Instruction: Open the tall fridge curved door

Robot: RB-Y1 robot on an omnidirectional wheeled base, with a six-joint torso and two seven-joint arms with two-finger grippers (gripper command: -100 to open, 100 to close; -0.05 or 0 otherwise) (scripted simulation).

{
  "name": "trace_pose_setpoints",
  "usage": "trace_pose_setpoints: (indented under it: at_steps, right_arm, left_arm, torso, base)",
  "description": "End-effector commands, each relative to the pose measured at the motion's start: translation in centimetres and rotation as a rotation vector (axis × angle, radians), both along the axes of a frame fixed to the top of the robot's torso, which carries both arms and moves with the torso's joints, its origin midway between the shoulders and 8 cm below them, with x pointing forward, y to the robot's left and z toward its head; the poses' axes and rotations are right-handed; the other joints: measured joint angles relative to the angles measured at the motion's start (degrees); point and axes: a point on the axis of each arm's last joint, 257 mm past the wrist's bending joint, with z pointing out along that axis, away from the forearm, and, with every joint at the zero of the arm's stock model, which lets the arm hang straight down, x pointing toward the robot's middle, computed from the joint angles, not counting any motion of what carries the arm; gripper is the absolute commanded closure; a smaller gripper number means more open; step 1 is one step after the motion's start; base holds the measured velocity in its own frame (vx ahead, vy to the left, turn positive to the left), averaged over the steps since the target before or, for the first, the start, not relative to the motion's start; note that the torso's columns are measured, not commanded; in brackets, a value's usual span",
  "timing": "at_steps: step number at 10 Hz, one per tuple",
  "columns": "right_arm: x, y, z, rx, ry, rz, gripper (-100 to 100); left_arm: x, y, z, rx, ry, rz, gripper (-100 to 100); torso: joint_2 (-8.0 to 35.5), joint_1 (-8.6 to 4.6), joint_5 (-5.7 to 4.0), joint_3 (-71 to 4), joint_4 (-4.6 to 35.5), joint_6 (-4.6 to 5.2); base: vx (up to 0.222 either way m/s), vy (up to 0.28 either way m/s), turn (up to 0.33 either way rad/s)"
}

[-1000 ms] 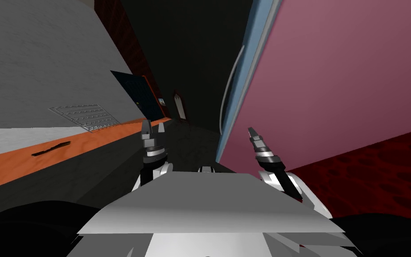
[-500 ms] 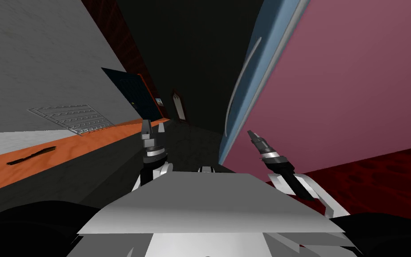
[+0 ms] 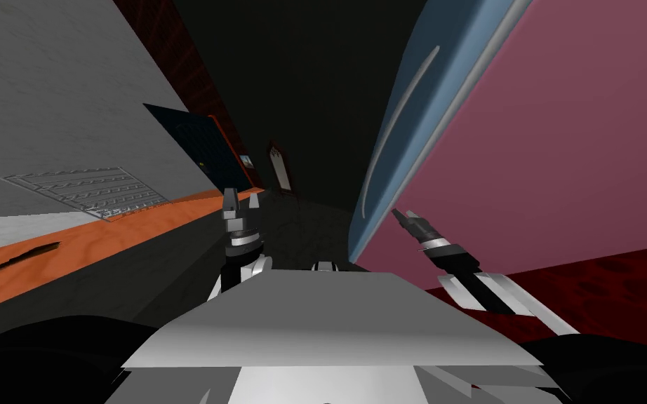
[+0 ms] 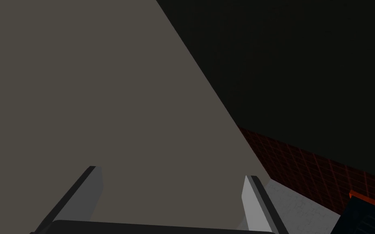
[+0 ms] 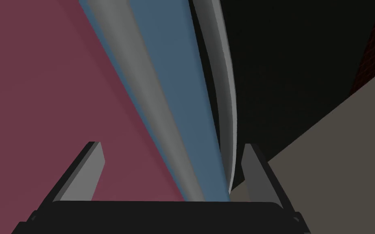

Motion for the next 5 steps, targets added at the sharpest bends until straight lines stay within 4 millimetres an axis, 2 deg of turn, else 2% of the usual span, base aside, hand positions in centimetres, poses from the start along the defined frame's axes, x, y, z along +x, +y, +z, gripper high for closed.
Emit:
trace_pose_setpoints:
  at_steps: [1,2,3,5]
  right_arm:
    - [0.3,-1.8,-0.5,-0.123,0.039,-0.033,-100]
    - [0.3,-3.1,-0.7,-0.188,0.060,-0.059,-100]
    - [0.4,-3.0,-0.7,-0.196,0.061,-0.053,-100]
    - [0.6,-5.6,-0.9,-0.338,0.102,-0.098,-100]
  left_arm:
    - [0.0,0.0,0.0,0.000,0.000,0.000,0]
    - [0.0,0.0,0.0,0.000,0.000,0.000,0]
    - [0.0,0.0,0.0,0.000,0.000,0.000,0]
    - [0.0,0.0,0.0,0.000,0.000,0.000,0]
  torso:
    - [0.1,-0.05,0.00,0.0,0.0,-0.02]
    - [0.1,0.01,0.01,0.0,0.0,0.01]
    - [0.0,0.16,0.05,0.0,0.0,0.00]
    - [0.0,-0.12,-0.03,0.0,0.0,0.00]
  base:
    - [0.082,0.128,-0.057]
    - [0.100,0.178,-0.102]
    - [0.071,0.128,-0.036]
    - [0.115,0.131,-0.071]
